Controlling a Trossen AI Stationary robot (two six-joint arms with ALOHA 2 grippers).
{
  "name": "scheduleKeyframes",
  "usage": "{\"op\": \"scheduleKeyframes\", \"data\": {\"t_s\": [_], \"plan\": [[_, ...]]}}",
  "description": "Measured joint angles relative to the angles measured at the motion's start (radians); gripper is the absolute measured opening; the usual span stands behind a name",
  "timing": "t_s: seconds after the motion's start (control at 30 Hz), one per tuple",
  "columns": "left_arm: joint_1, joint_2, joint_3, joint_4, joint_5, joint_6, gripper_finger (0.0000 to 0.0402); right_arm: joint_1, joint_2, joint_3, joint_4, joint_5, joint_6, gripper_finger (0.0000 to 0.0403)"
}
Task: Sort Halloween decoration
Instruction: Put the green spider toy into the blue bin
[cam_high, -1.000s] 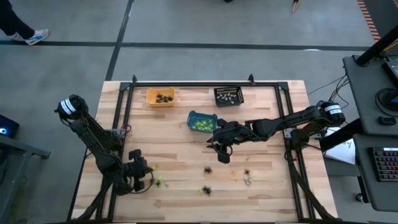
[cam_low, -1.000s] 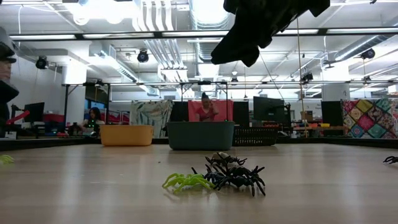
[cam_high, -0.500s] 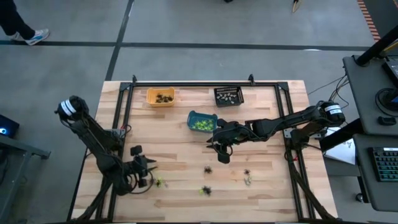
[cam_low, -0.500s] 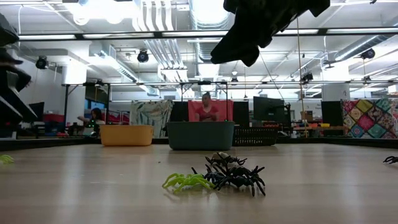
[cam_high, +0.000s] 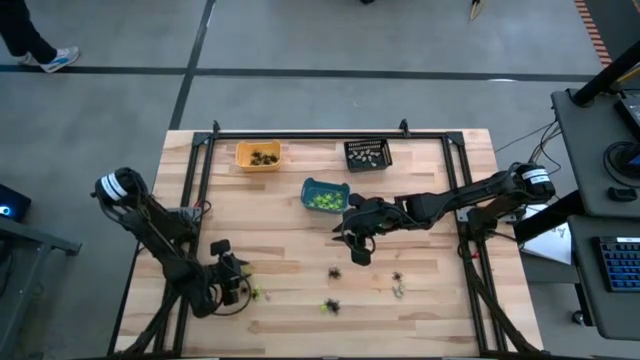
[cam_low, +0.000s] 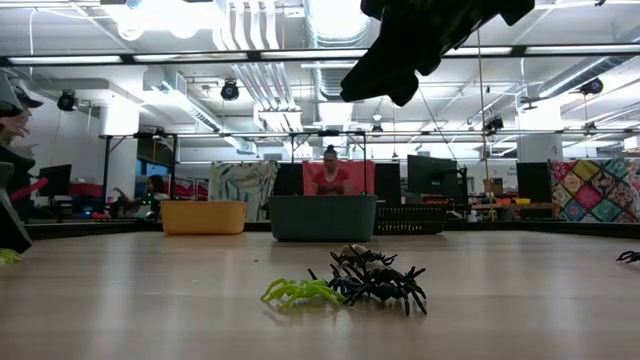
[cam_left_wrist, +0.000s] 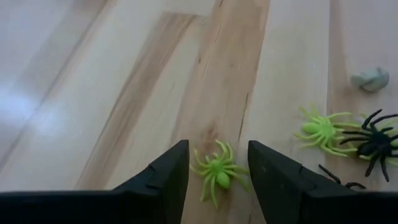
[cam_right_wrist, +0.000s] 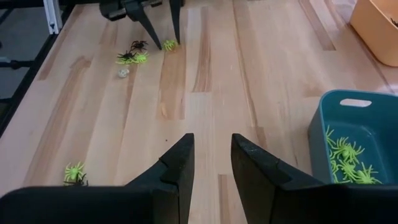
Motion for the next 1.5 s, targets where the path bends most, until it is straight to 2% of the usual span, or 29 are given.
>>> {"op": "scheduleKeyframes", "data": {"t_s": [0.3, 0.63, 0.83, 1.13, 1.27, 1.5], "plan": [[-0.002, 0.043, 0.003, 0.009, 0.013, -0.06, 0.0142, 0.0, 0.0, 0.0, 0.023, 0.0, -0.003, 0.0095], [-0.006, 0.039, 0.005, 0.009, 0.031, -0.064, 0.0039, 0.0, 0.0, 0.0, 0.022, 0.0, -0.002, 0.0095], [-0.005, 0.028, 0.029, -0.014, 0.026, -0.046, 0.0004, 0.0, 0.0, 0.0, 0.022, 0.0, -0.002, 0.0095], [-0.005, 0.018, 0.051, -0.016, 0.005, -0.042, 0.0, 0.0, 0.0, 0.0, 0.022, -0.001, -0.003, 0.0095], [-0.005, 0.008, 0.061, -0.018, -0.041, -0.042, 0.0, 0.0, 0.0, 0.0, 0.022, -0.001, -0.003, 0.0095], [-0.004, -0.065, 0.064, -0.042, -0.093, -0.052, 0.0, 0.0, 0.0, -0.001, 0.023, -0.001, -0.011, 0.0095]]}}
